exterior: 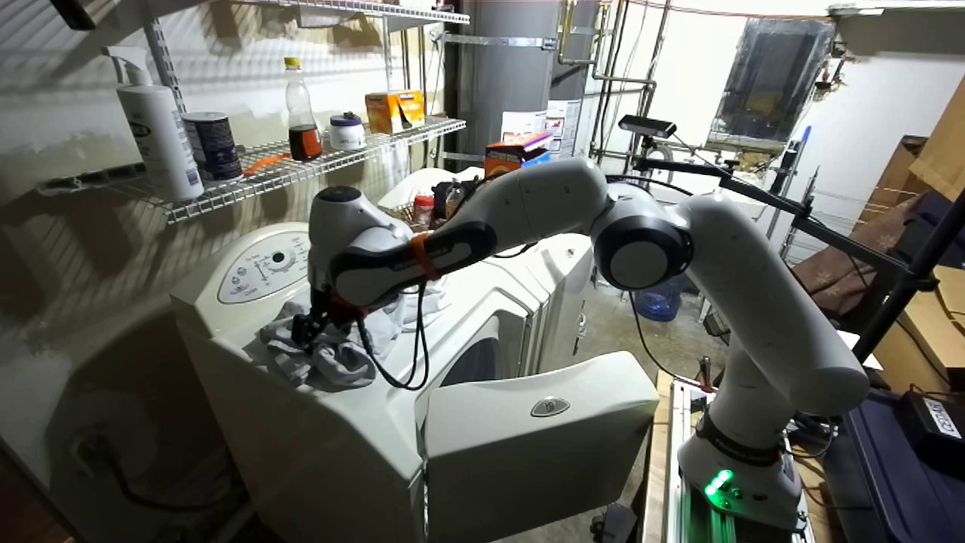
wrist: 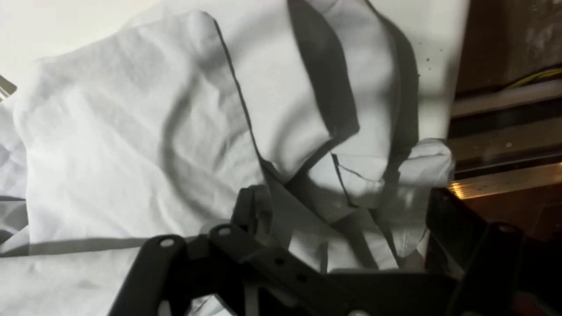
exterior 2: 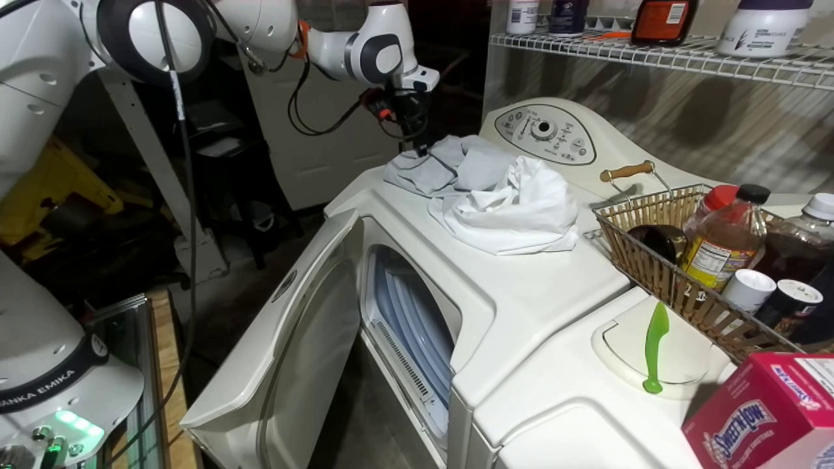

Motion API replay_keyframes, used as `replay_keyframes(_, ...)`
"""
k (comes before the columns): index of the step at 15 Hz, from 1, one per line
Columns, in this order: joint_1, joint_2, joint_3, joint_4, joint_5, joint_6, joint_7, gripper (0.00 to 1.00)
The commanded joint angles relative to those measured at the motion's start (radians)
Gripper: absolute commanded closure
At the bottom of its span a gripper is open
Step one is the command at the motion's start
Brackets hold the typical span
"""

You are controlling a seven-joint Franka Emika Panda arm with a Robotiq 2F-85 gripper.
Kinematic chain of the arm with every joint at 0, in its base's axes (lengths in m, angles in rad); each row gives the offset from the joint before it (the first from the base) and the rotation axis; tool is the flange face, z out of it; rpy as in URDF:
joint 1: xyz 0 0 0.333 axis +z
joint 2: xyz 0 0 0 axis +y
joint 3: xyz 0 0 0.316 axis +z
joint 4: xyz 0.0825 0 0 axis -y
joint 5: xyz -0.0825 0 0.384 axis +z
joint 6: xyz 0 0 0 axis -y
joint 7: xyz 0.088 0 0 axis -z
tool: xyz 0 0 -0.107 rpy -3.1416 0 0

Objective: Put the grey cloth into the washing machine

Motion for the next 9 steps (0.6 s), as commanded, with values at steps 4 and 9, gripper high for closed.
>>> replay_keyframes(4,0.146,0.069,-0.147,0.069,-0.25,-0.029,0.113,0.0)
replay_keyframes(9,0.225,-0.026,-0.182,0.01,-0.386,-0.152,0.008,0.0)
